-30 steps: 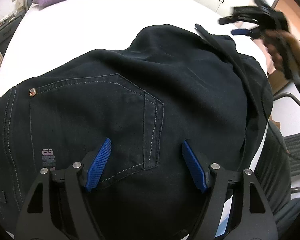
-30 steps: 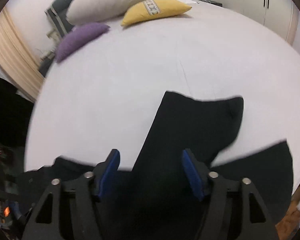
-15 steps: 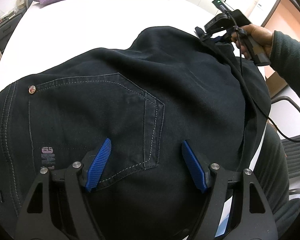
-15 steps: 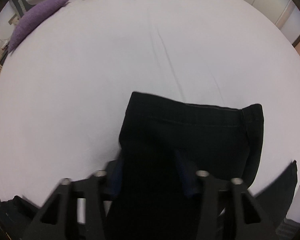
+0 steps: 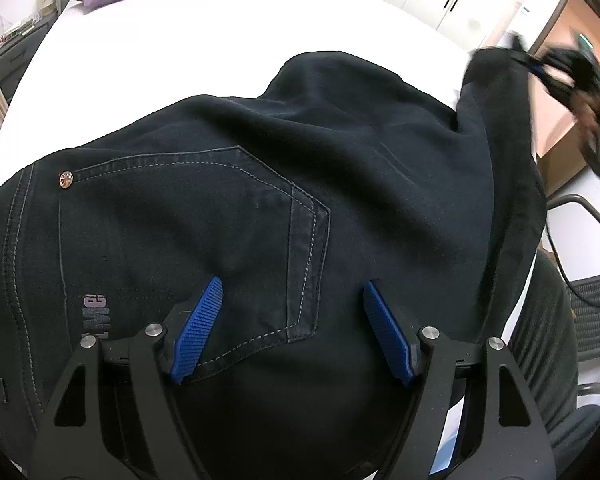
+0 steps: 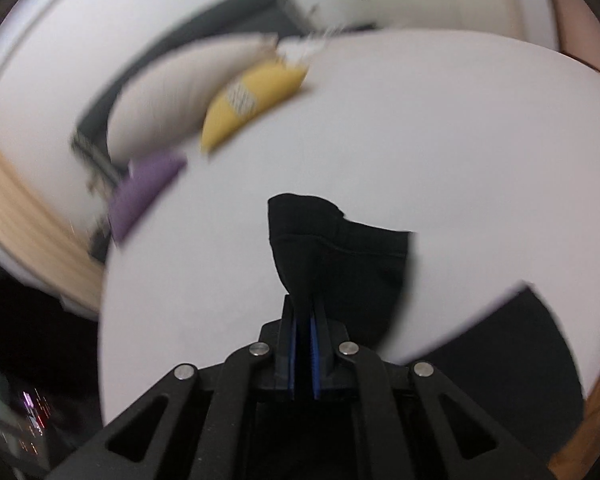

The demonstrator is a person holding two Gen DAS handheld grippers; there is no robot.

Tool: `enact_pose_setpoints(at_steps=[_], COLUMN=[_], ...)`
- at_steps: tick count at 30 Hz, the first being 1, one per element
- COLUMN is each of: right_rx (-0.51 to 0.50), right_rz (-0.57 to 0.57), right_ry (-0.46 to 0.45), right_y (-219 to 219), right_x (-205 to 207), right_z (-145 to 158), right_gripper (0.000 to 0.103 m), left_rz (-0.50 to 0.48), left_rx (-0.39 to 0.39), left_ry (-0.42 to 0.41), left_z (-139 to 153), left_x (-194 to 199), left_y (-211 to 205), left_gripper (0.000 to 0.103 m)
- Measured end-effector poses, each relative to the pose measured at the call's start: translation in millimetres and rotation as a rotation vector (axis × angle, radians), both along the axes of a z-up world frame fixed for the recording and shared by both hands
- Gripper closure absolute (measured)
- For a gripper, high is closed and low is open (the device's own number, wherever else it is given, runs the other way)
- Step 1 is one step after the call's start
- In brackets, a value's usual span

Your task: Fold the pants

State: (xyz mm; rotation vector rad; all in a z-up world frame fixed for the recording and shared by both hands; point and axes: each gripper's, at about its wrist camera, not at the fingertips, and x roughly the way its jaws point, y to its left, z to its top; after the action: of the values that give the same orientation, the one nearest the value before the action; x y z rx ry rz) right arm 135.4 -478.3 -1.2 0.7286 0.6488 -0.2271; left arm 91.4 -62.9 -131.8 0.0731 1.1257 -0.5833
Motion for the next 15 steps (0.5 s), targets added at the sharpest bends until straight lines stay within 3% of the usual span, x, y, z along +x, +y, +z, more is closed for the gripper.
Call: enact_pose_setpoints(at_steps=[3, 5, 9, 11, 14, 15], right_rx=[0.089, 0.223, 0.376, 0.500, 0.577, 0.572], right_rz=[-0.141, -0.247, -0.350, -0.364, -0.366, -0.362], right_ry=[-0.071, -0.080, -0.059, -0.071, -0.105, -0.120], right_y=[-26, -46, -56, -62, -61, -59], right_x=[-74, -122, -151, -160, -169, -167], right_z=[-20, -61, -118, -142, -153, -151], right_gripper=[0.096, 0.096, 0.096, 0.092, 0.075, 0.063], left_rz=[0.008, 0.017, 0.026, 0.032, 0.040, 0.041], left_rx=[0.002, 0.003, 0.025, 0.037, 0.053, 0.057], left_ry=[0.007, 0.014, 0.018, 0.018, 0.020, 0.020], left_z=[2, 2, 4, 5, 7, 8], left_x=[3, 6, 9, 11, 12, 12], left_y=[-2, -3, -8, -13, -21, -22], left_gripper=[0.031, 0.031, 0.031, 0.031, 0.031, 0.031])
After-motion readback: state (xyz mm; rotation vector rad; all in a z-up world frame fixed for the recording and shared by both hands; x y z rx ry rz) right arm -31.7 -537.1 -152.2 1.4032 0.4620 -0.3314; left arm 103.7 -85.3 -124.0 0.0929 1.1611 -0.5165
